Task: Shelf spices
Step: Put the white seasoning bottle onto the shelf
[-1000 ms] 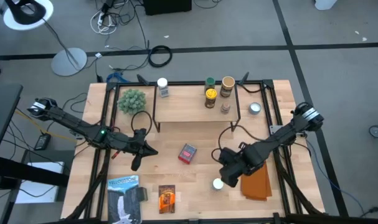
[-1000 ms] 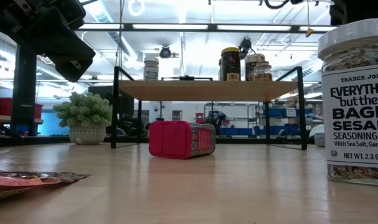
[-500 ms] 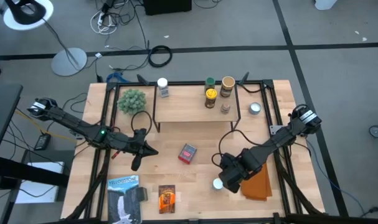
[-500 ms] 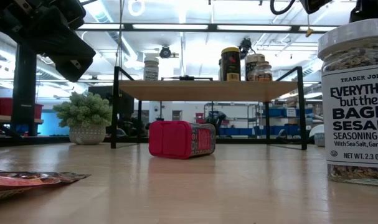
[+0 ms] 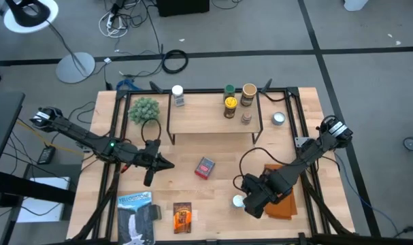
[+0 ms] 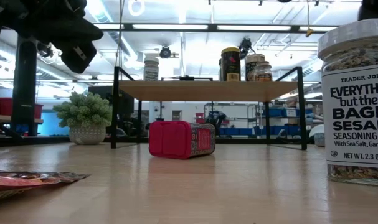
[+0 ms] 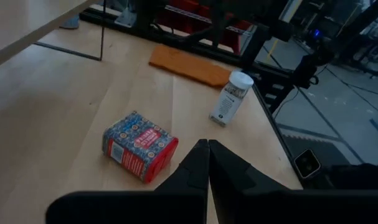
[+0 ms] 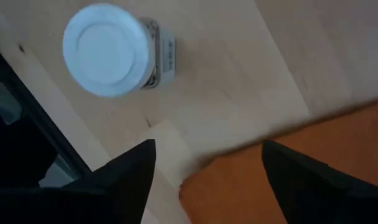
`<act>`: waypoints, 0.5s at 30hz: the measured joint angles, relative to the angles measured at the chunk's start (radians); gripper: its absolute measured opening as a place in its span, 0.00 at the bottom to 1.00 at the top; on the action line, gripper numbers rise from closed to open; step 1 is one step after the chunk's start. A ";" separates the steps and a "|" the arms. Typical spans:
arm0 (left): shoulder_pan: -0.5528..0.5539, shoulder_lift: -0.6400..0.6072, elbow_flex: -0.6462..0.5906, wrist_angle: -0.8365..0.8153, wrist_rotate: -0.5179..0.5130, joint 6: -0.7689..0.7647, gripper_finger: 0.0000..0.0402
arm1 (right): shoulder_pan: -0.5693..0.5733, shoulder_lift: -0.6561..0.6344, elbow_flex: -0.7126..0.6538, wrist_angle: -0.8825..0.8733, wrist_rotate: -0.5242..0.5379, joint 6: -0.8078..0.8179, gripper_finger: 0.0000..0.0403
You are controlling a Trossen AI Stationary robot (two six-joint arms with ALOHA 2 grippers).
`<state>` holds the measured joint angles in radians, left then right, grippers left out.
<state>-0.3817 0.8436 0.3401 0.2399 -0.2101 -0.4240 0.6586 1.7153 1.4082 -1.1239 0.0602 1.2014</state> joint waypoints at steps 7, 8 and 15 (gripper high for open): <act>0.000 0.000 0.000 0.016 0.000 0.000 0.04 | 0.075 0.000 0.000 -0.002 0.121 0.076 0.71; 0.000 0.000 0.000 0.021 0.000 0.000 0.04 | 0.082 0.000 0.000 -0.002 0.137 0.084 0.71; 0.000 0.000 0.000 0.032 0.000 0.000 0.04 | 0.093 0.000 0.000 -0.003 0.205 0.087 0.66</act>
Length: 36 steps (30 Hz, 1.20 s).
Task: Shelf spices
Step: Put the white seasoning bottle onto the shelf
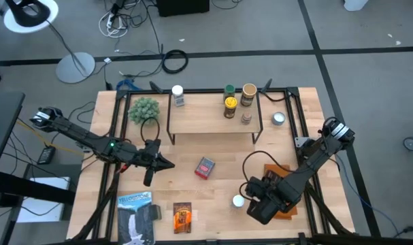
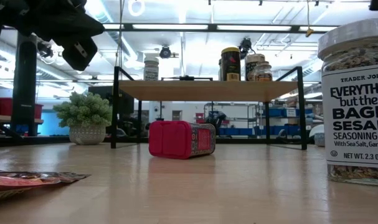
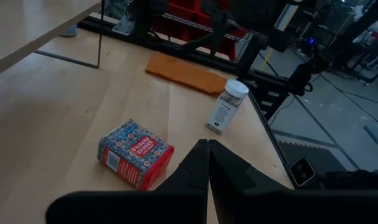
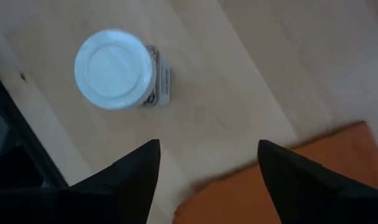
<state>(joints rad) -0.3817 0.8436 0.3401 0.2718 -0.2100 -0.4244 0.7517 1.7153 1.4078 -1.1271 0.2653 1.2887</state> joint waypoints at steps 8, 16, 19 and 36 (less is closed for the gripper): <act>0.000 0.000 0.000 0.000 0.001 0.000 0.04 | -0.023 0.000 -0.038 -0.002 0.029 -0.004 0.54; 0.000 0.000 0.000 0.000 0.001 0.000 0.04 | -0.039 0.000 -0.108 0.104 0.002 -0.002 0.25; 0.000 0.000 0.000 0.000 0.001 0.000 0.04 | -0.043 0.000 -0.126 0.191 0.016 -0.027 0.13; 0.000 0.000 0.000 0.012 0.001 0.000 0.04 | -0.047 0.000 -0.139 0.396 -0.131 -0.004 0.01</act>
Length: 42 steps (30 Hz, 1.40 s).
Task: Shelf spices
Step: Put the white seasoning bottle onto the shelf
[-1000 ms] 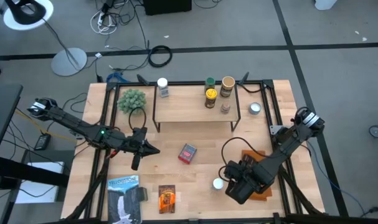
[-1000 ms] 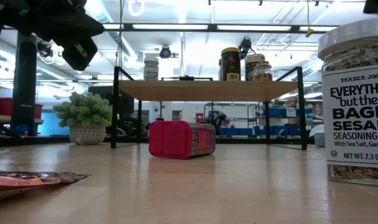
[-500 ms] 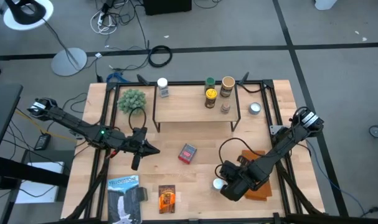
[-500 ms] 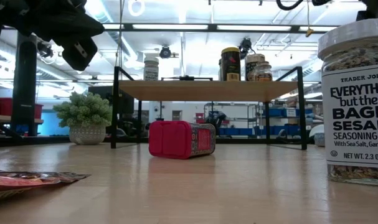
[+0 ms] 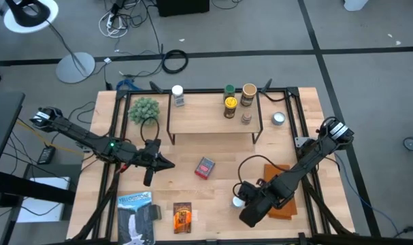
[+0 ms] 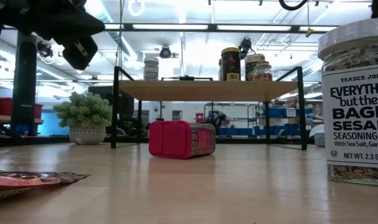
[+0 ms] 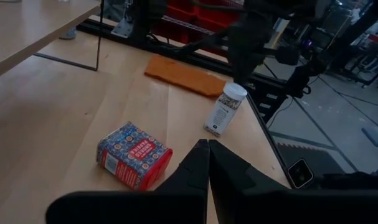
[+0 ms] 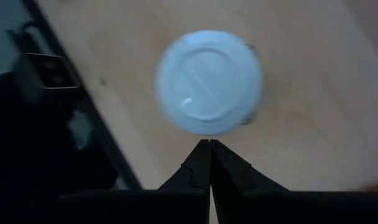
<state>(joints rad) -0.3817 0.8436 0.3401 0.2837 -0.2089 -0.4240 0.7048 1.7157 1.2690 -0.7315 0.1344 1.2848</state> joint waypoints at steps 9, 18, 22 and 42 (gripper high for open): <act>0.000 0.000 0.000 0.054 0.000 0.000 0.04 | -0.010 0.000 0.000 0.045 -0.015 -0.002 0.00; 0.000 0.000 0.000 0.064 0.000 0.000 0.04 | -0.065 0.001 0.000 0.038 0.008 -0.050 0.00; 0.000 0.000 0.000 0.064 0.000 0.000 0.04 | -0.099 0.001 0.000 0.037 0.011 -0.114 0.00; 0.000 0.000 0.000 0.062 -0.099 0.000 0.04 | -0.300 0.036 0.000 0.216 0.020 -0.525 0.00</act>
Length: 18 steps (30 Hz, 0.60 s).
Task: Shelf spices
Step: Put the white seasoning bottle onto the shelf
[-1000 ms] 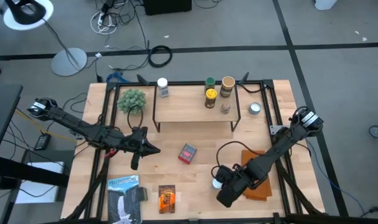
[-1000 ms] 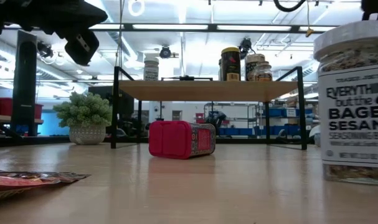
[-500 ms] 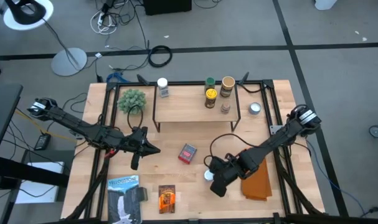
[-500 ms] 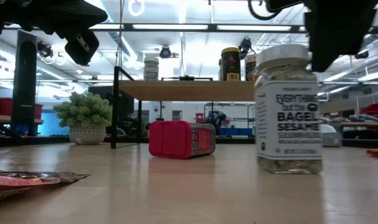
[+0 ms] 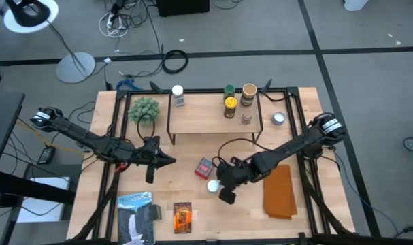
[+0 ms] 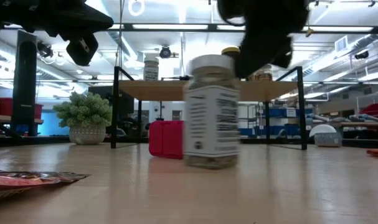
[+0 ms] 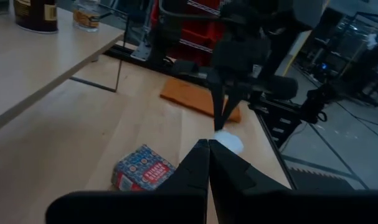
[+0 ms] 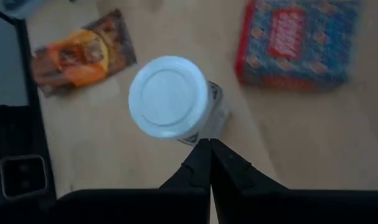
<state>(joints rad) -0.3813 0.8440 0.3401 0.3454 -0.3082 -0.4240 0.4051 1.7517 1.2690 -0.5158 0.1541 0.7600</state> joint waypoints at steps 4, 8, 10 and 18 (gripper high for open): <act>0.001 0.000 0.000 0.001 -0.013 0.000 0.04 | -0.035 0.072 0.001 0.078 -0.064 -0.048 0.00; 0.001 0.000 0.000 0.001 -0.013 0.000 0.04 | -0.049 0.124 0.001 0.135 -0.072 -0.058 0.00; 0.001 0.000 0.000 0.002 -0.013 0.000 0.04 | -0.052 0.142 0.001 0.175 -0.088 -0.061 0.00; 0.001 0.000 0.000 0.001 -0.016 0.000 0.04 | -0.051 0.147 0.000 0.353 -0.143 -0.089 0.00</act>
<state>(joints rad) -0.3801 0.8440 0.3401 0.3468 -0.3244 -0.4238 0.3538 1.8984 1.2694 -0.1630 0.0112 0.6707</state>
